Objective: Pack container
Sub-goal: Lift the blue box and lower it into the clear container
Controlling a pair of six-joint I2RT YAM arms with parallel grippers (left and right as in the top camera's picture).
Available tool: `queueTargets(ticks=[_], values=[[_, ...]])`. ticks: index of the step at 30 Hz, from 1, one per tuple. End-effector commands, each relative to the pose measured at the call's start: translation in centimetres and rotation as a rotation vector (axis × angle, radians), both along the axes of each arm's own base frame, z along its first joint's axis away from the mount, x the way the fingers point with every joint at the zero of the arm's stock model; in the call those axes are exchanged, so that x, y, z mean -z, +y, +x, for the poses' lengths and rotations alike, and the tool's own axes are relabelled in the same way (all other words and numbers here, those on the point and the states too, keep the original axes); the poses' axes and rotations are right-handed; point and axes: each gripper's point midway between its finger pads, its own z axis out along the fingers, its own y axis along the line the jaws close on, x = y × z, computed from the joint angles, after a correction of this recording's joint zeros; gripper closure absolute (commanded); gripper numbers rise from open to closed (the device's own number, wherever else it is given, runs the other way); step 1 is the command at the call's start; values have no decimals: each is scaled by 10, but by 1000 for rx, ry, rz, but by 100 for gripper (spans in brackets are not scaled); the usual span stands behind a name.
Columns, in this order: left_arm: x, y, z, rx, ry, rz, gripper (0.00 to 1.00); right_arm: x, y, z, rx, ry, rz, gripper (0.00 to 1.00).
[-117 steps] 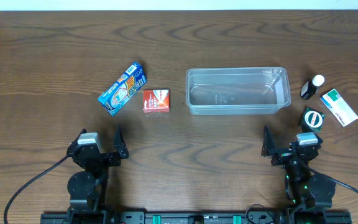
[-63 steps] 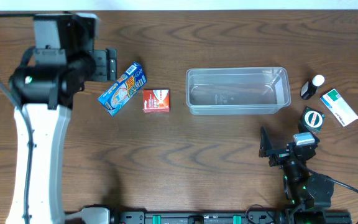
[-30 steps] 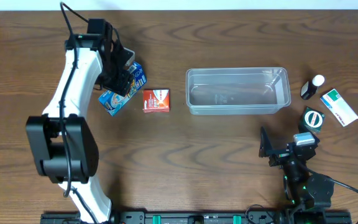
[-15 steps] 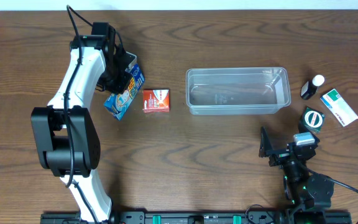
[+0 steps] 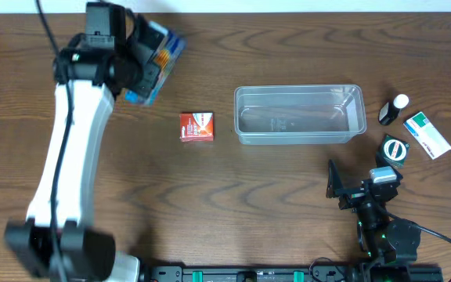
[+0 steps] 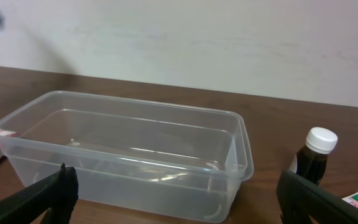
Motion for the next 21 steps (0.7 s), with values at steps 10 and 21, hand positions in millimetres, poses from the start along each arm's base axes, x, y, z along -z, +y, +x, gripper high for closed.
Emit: queueTargets(ticks=[10,21], values=[[-77,-199,-69,806,-355,-35,94,1,1,0,-3,2,9,1],[7,-244,-68,929,-163,2,94,1,1,0,-3,2,10,1]])
